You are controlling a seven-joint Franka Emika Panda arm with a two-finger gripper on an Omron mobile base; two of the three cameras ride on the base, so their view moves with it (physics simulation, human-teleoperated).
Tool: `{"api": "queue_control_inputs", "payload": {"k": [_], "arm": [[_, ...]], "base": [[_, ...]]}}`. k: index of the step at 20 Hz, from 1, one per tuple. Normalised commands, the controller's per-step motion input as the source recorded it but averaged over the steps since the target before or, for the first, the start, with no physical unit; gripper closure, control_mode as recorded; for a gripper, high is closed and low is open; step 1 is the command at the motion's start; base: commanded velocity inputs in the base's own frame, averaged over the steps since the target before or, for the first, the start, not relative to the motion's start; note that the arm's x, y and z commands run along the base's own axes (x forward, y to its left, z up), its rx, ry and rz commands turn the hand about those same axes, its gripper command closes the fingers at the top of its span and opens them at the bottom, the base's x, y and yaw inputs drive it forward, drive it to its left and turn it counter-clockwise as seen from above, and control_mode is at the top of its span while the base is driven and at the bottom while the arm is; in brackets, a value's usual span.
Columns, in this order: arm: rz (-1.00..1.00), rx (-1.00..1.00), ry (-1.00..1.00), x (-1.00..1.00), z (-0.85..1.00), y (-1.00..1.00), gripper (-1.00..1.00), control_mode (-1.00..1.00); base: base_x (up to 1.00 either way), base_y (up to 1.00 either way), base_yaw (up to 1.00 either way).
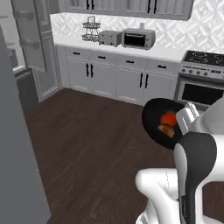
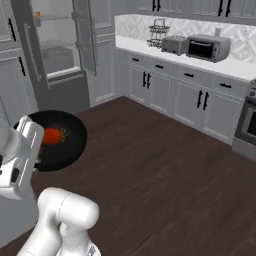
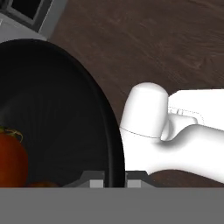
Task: Pick the chicken drumstick and tomato from their plates and place them in the bowl. Then put the bowl in the fridge.
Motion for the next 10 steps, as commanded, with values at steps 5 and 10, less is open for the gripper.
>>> {"api": "queue_control_inputs", "payload": {"k": [5,10], "arm": [[0.0,0.0,0.0,0.0,0.0,0.0,1.0,1.0],[0.0,0.0,0.0,0.0,0.0,0.0,1.0,1.0]], "base": [[1.0,-0.89,0.56],[1.0,-0.75,0.59]]}}
